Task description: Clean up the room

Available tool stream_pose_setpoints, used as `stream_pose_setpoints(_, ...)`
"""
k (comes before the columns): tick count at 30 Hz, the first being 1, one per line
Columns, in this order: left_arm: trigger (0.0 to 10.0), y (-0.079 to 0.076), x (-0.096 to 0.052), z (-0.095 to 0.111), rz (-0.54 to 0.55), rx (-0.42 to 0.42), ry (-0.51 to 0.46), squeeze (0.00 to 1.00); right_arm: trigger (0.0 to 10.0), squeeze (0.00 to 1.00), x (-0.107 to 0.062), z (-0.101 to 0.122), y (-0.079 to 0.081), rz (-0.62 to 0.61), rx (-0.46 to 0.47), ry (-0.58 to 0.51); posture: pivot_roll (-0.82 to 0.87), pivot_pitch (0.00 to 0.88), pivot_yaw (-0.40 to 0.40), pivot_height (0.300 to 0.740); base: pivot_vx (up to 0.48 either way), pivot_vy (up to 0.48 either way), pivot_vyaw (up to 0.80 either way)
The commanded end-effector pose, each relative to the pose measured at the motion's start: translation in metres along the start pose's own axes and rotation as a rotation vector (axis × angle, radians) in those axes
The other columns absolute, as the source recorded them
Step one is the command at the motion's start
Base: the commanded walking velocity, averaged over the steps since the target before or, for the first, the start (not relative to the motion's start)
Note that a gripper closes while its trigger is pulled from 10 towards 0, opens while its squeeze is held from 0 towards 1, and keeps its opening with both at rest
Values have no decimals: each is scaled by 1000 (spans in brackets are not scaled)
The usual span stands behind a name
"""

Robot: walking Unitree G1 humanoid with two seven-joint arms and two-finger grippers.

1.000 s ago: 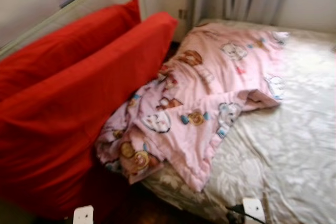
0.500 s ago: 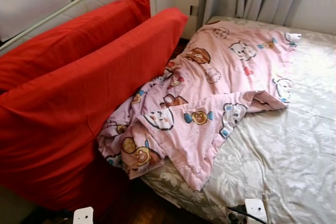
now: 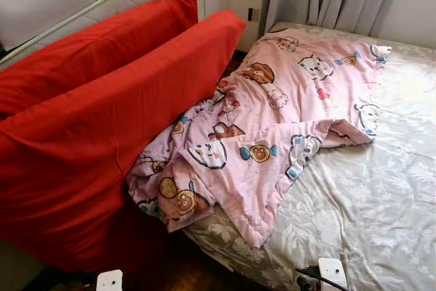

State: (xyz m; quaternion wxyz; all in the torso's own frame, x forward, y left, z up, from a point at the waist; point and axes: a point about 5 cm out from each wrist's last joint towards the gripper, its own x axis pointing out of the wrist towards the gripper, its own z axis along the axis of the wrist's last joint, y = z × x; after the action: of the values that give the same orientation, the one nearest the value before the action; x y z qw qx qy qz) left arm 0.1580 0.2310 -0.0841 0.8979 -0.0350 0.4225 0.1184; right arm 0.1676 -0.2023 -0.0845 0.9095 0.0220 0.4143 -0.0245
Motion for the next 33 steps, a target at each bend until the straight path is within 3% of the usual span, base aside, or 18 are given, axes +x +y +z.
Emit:
stream_pose_setpoints(1,10000,1,-2,-8,8,-4,22,0,10000,0,-2,-5,-1,2,-11,19,-77,114,0,740,0,0,0)
stream_pose_setpoints(16,10000,-1,-2,-8,7,-17,23,0,10000,0,-2,-4,-5,2,-36,21,-78,110,-10,740,0,0,0)
stream_pose_setpoints(24,10000,4,-3,-10,21,-20,30,0,10000,0,-1,-3,-2,16,-48,12,-74,117,-3,740,0,412,500)
stream_pose_setpoints(33,10000,4,-3,-9,22,-17,27,0,10000,0,-2,-4,-1,5,-20,12,-72,120,4,740,0,440,0)
